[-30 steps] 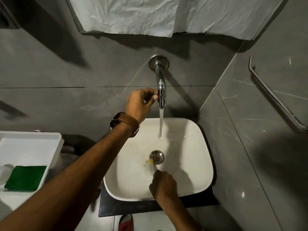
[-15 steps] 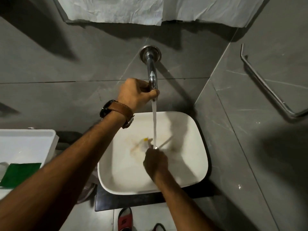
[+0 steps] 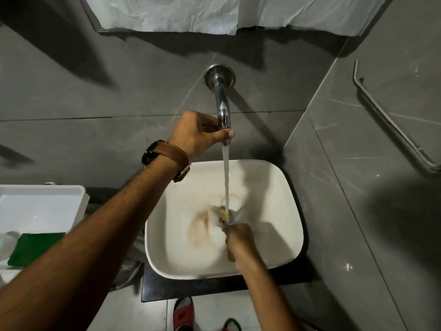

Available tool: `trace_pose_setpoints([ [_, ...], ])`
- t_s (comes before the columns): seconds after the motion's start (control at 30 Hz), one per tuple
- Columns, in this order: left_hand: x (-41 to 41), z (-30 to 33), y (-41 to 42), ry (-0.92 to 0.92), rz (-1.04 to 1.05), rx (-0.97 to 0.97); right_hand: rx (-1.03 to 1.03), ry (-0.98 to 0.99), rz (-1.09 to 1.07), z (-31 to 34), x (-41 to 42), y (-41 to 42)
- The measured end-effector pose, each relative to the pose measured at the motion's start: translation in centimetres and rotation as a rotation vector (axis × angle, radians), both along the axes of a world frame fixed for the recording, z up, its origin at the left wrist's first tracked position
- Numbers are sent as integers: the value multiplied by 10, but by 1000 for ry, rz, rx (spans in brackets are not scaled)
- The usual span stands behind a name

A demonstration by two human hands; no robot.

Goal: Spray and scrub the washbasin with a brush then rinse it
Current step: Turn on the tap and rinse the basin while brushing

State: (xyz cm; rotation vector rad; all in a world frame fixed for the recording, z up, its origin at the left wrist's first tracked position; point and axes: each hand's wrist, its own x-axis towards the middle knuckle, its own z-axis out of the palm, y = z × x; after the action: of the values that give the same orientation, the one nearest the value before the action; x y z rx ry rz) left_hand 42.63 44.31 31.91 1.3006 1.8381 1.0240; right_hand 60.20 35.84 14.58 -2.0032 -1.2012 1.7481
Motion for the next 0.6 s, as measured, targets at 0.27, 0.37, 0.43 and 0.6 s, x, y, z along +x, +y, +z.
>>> trace_pose_setpoints([
  [0.27, 0, -1, 1, -19, 3, -9, -151, 359, -311, 46, 31, 18],
  [0.37, 0, 0, 0, -9, 3, -2, -105, 379, -280, 62, 31, 25],
  [0.43, 0, 0, -1, -5, 0, -3, -71, 387, -259, 74, 30, 31],
  [0.6, -1, -3, 0, 20, 14, -15, -1, 394, -224, 96, 29, 44],
])
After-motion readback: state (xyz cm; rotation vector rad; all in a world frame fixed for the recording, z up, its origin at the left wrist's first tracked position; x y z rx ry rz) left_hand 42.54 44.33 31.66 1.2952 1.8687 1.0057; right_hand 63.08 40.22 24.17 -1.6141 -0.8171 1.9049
